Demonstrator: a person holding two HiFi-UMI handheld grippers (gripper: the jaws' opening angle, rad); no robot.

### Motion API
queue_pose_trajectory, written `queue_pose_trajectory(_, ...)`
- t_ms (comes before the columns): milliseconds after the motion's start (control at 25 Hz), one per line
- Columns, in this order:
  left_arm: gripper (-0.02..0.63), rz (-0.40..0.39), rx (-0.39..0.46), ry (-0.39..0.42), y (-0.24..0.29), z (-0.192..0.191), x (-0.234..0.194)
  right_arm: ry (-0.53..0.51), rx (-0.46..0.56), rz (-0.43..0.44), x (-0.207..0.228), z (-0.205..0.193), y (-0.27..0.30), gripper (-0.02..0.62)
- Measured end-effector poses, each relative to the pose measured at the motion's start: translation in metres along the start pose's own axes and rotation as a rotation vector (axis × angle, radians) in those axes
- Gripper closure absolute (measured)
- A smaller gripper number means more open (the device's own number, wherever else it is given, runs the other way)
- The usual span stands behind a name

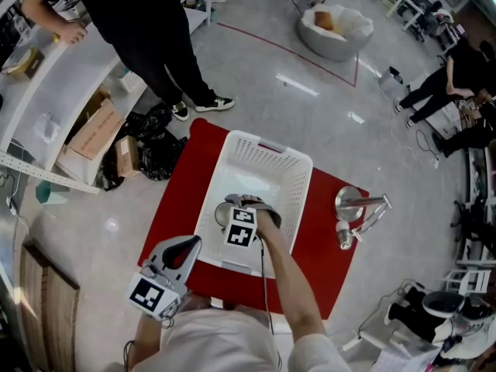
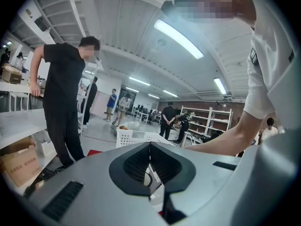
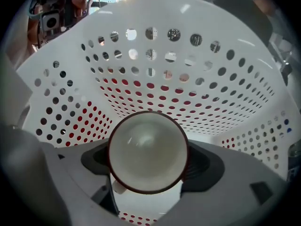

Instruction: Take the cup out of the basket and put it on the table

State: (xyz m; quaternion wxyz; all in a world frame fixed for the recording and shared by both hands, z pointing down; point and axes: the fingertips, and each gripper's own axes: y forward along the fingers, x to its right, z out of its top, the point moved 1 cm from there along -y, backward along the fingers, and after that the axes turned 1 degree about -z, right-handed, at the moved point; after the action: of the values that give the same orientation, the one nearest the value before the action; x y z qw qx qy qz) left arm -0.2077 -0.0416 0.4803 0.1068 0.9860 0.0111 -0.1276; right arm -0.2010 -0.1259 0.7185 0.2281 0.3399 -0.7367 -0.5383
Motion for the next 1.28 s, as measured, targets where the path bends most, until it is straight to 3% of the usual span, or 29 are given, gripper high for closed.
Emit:
queue_pose_trajectory(320,0.595,-0.045,0.001,0.018,0.013,0.004,0.009,0.013,0.046,-0.011,-0.002,0.010,-0.040,0.177)
queue_pose_trajectory(600,0.595,-0.089,-0.001,0.034,0.024,0.009,0.019,0.008,0.099,-0.074,-0.001,0.021,-0.089,0.178)
queue_pose_trajectory(800,0.595,-0.122,-0.003,0.046,0.033,0.011,0.028,0.001,0.129,-0.136,0.001,0.019,-0.124,0.178)
queue_pose_trajectory(1280,0.595,-0.214,-0.001,0.074,0.053,0.020,0.056,0.036,0.188,-0.191,-0.012,0.008,-0.191,0.178)
